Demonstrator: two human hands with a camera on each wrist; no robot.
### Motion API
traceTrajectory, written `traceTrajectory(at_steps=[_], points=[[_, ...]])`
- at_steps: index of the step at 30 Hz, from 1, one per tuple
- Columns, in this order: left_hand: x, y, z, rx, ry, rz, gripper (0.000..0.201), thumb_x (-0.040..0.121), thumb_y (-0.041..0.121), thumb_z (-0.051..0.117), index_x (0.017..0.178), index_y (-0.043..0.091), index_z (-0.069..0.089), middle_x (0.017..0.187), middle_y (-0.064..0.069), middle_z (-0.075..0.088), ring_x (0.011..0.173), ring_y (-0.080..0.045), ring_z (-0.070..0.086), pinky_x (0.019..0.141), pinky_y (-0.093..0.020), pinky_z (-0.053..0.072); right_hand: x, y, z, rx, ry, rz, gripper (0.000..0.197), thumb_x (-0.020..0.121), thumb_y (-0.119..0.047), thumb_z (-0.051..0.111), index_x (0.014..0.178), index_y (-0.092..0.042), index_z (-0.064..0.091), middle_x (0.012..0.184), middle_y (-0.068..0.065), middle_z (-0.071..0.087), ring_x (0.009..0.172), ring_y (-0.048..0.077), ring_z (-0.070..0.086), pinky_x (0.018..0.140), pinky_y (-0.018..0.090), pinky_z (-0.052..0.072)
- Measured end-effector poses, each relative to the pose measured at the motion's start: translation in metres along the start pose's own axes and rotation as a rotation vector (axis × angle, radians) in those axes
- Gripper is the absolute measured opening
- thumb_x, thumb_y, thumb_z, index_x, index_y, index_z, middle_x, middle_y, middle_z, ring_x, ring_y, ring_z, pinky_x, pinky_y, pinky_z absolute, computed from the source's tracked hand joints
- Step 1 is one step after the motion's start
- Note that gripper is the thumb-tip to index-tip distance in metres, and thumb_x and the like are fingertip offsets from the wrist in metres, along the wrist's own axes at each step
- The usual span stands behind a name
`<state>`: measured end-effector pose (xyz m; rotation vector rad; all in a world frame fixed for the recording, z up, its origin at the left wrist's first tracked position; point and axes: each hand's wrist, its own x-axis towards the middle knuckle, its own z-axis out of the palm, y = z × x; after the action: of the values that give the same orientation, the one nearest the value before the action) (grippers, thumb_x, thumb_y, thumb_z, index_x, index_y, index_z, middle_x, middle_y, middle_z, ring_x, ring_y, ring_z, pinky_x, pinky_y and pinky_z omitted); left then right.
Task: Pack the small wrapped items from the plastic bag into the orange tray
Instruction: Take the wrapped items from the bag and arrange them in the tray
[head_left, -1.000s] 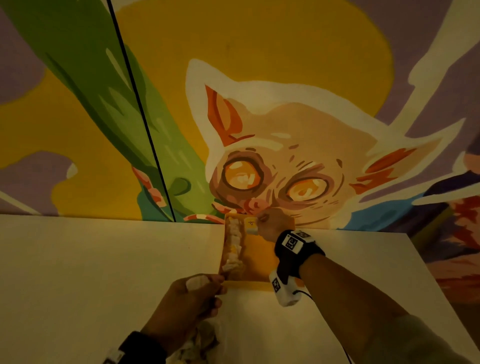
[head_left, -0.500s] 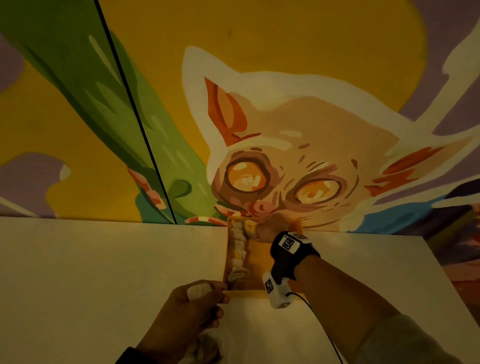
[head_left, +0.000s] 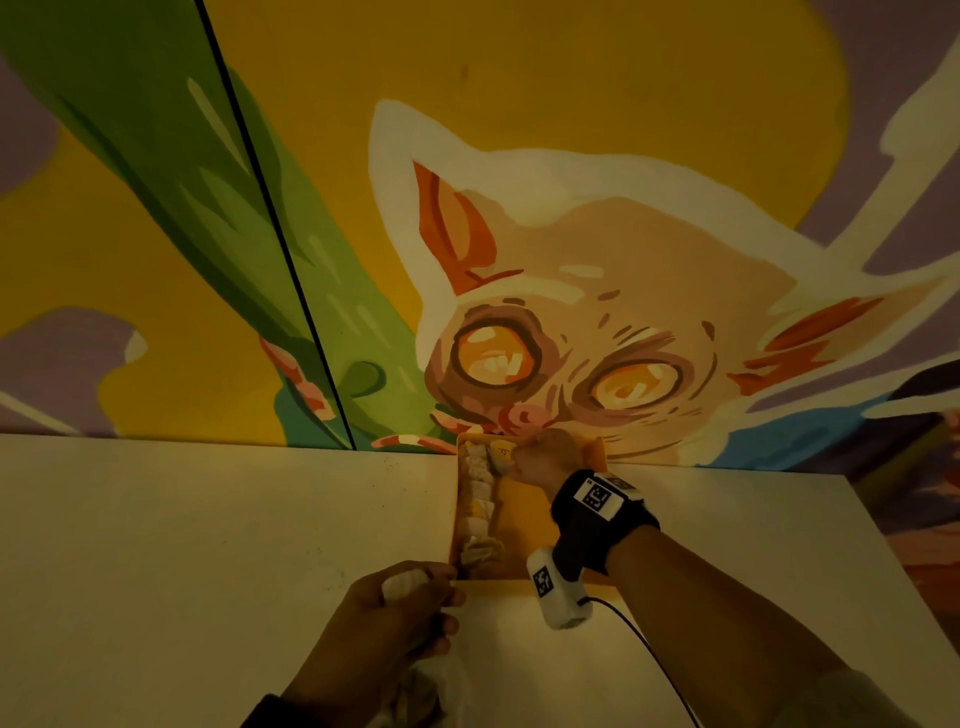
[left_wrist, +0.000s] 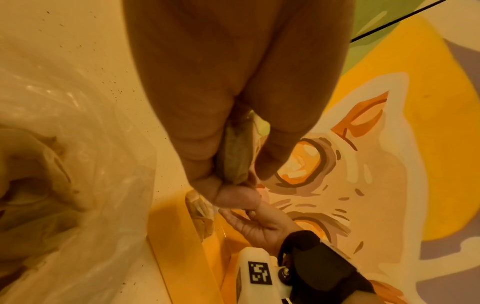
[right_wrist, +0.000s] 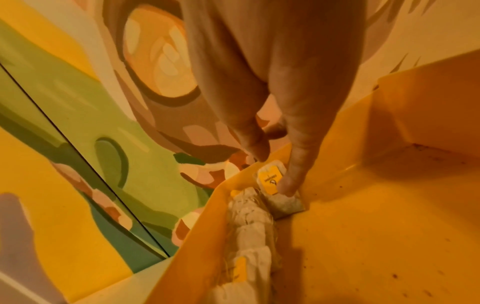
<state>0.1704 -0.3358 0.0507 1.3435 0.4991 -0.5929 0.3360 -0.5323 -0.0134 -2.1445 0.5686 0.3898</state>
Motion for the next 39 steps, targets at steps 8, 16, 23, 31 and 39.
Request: traceTrajectory(at_steps=[8, 16, 23, 31, 39], points=[[-0.004, -0.002, 0.004, -0.3, -0.023, -0.069, 0.028, 0.094, 0.001, 0.043, 0.113, 0.001, 0.062, 0.111, -0.018, 0.07, 0.102, -0.037, 0.067, 0.08, -0.042, 0.055, -0.075, -0.002, -0.013, 0.266, -0.015, -0.205, 0.013, 0.086, -0.01, 0.064, 0.082, -0.021, 0.059, 0.091, 0.004, 0.068, 0.086, 0.023, 0.066, 0.076, 0.039, 0.058], [-0.023, 0.0, 0.006, -0.507, -0.084, -0.125, 0.054, 0.091, 0.041, 0.047, 0.126, 0.0, 0.054, 0.121, -0.025, 0.064, 0.119, -0.041, 0.058, 0.104, -0.049, 0.044, -0.171, 0.019, -0.015, 0.125, -0.354, -0.552, 0.008, 0.087, -0.025, 0.069, 0.094, -0.03, 0.069, 0.093, -0.007, 0.069, 0.089, 0.005, 0.065, 0.078, 0.022, 0.051], [-0.049, 0.0, 0.014, -0.506, -0.206, -0.13, 0.064, 0.093, 0.045, 0.037, 0.122, -0.007, 0.06, 0.118, -0.026, 0.064, 0.085, -0.034, 0.07, 0.075, -0.037, 0.055, -0.221, 0.038, 0.003, 0.11, -0.299, -0.592, 0.036, 0.074, -0.038, 0.081, 0.104, -0.027, 0.066, 0.1, -0.012, 0.062, 0.088, 0.005, 0.062, 0.069, 0.019, 0.054], [-0.056, -0.014, 0.013, -0.434, -0.159, -0.065, 0.049, 0.089, 0.038, 0.05, 0.108, -0.004, 0.068, 0.115, -0.024, 0.065, 0.102, -0.036, 0.063, 0.074, -0.041, 0.053, -0.236, 0.042, 0.014, 0.076, -0.125, -0.546, 0.007, 0.086, -0.024, 0.07, 0.092, -0.023, 0.072, 0.085, -0.022, 0.059, 0.074, 0.0, 0.06, 0.057, 0.007, 0.046], [-0.059, -0.028, 0.004, -0.126, -0.106, 0.206, 0.023, 0.093, -0.002, 0.054, 0.109, -0.003, 0.069, 0.107, -0.018, 0.072, 0.102, -0.032, 0.069, 0.088, -0.036, 0.058, -0.23, 0.039, 0.009, 0.391, -0.202, -0.28, 0.016, 0.093, -0.012, 0.059, 0.091, -0.009, 0.075, 0.092, 0.009, 0.072, 0.069, 0.025, 0.072, 0.067, 0.036, 0.062]])
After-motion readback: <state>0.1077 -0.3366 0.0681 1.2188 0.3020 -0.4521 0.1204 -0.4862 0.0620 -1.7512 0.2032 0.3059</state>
